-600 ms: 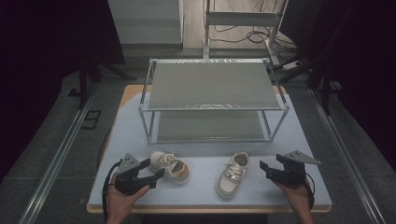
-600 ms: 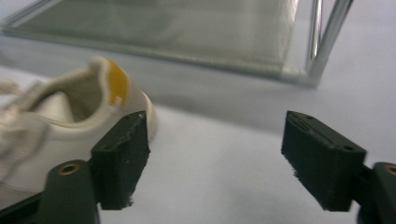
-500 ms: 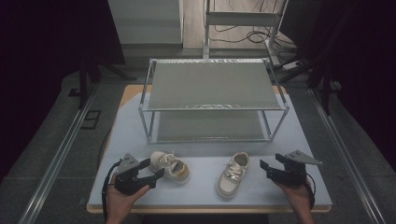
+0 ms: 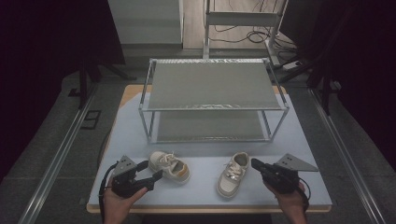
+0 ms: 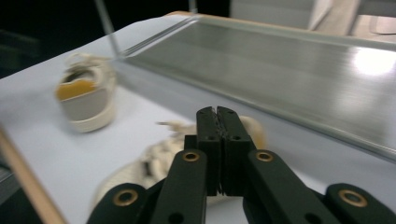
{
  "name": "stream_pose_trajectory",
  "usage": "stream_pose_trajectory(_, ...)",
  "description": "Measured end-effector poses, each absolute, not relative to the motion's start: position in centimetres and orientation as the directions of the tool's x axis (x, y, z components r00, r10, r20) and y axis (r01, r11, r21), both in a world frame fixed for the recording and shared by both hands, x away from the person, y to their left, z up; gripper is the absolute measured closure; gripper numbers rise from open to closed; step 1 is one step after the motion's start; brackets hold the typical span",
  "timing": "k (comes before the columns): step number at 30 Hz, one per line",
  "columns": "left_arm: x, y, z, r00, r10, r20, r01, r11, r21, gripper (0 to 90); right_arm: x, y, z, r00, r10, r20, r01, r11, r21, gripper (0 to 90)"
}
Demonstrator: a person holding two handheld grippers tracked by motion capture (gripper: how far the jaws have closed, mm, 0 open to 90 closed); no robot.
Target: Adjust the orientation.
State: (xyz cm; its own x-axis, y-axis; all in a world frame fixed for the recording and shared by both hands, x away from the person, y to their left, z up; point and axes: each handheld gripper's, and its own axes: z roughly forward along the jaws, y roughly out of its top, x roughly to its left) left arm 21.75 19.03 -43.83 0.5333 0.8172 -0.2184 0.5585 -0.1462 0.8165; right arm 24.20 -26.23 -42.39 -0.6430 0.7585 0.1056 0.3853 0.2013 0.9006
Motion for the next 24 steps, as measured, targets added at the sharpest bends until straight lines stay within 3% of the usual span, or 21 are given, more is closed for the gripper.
stream_pose_trajectory(13, 21.6, 19.9, -44.1, 0.518, 0.824, -0.229, 0.575, -0.137, 0.807, 31.5, 24.5, -15.0, -43.9, -0.795, 0.596, 0.109, 0.385, 0.358, 0.851, 89.4)
stream_pose_trajectory(24, 21.3, 21.2, -43.6, 0.491, 0.837, -0.241, 0.574, -0.103, 0.813, 31.8, 25.7, -10.3, -45.0, -0.796, 0.588, 0.14, 0.42, 0.371, 0.828, 89.1)
